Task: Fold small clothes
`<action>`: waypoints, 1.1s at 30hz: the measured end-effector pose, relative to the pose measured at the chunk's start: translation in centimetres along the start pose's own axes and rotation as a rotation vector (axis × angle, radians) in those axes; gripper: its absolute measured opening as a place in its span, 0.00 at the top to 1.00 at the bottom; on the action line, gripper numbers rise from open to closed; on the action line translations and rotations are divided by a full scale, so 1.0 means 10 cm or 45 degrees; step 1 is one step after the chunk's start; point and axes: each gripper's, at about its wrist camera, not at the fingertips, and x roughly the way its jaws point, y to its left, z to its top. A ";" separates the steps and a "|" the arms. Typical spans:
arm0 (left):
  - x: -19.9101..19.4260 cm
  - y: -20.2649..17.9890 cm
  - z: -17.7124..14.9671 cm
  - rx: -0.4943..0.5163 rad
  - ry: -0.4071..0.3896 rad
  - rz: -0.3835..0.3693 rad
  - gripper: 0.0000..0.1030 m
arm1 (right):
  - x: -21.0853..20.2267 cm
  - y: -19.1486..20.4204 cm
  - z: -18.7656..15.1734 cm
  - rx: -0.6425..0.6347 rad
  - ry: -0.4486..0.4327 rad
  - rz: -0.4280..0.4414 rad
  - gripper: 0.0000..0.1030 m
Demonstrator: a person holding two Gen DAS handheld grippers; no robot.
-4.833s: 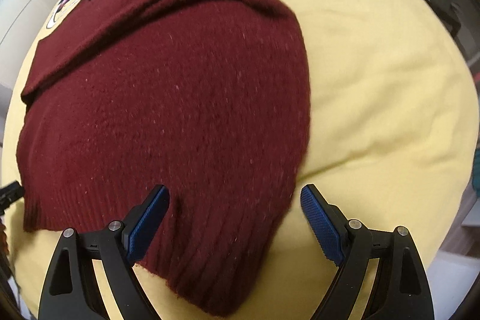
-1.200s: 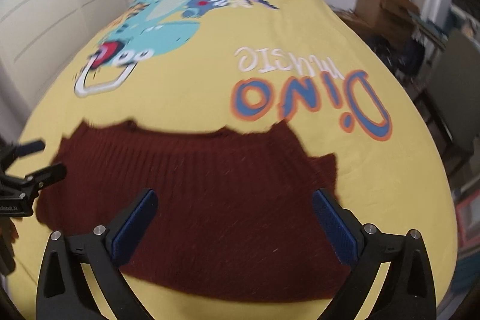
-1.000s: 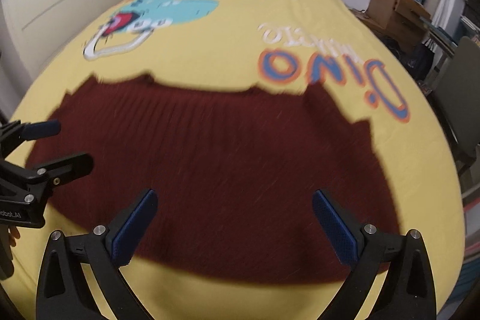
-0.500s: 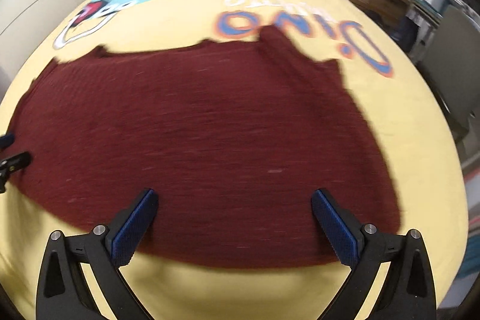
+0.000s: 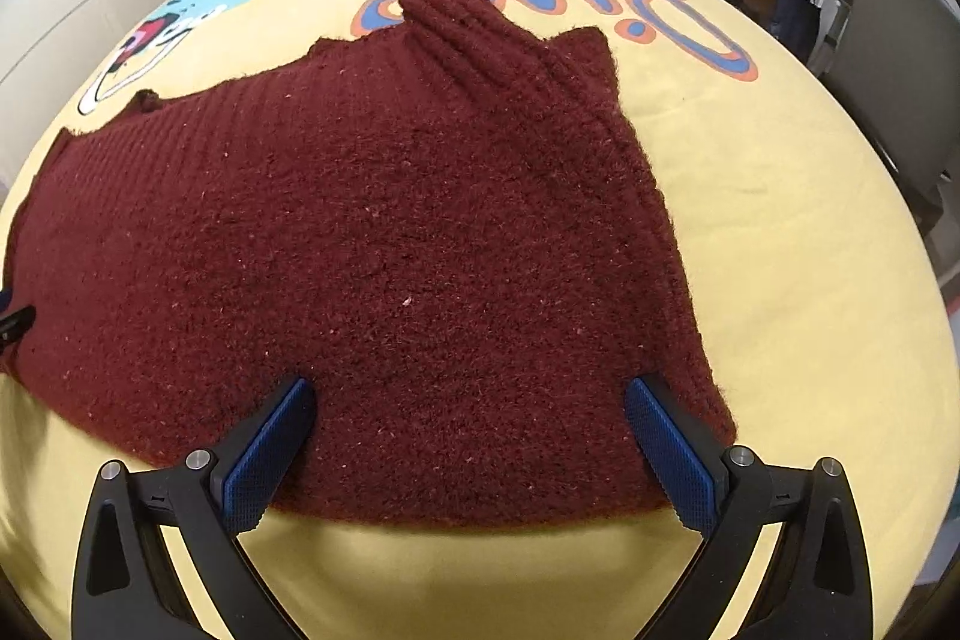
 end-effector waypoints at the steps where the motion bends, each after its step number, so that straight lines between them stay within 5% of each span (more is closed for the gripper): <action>1: -0.01 -0.01 0.00 0.004 0.009 -0.003 0.01 | 0.01 0.01 0.00 -0.002 -0.003 0.001 0.00; 8: -0.38 0.21 0.21 -0.080 0.081 -0.149 0.01 | -0.33 0.07 0.20 -0.002 0.007 -0.004 0.00; 12: -0.53 0.55 0.33 -0.163 0.065 -0.132 0.01 | -0.62 0.19 0.17 -0.058 -0.022 0.005 0.00; 15: -0.41 0.76 0.32 -0.238 0.122 -0.134 0.01 | -0.73 0.25 0.05 -0.061 -0.004 0.019 0.00; 21: 0.11 0.97 0.18 -0.440 0.311 -0.327 0.01 | -0.70 0.25 -0.32 0.014 0.075 0.054 0.00; 29: 0.26 0.66 0.19 -0.315 0.312 -0.306 0.02 | -0.56 0.13 -0.64 0.055 0.175 -0.007 0.00; 31: 0.29 0.59 0.19 -0.297 0.332 -0.328 0.16 | -0.55 0.10 -0.64 0.071 0.178 -0.010 0.00; 33: 0.26 0.53 0.23 -0.283 0.349 -0.354 0.40 | -0.57 0.07 -0.63 0.084 0.169 -0.008 0.00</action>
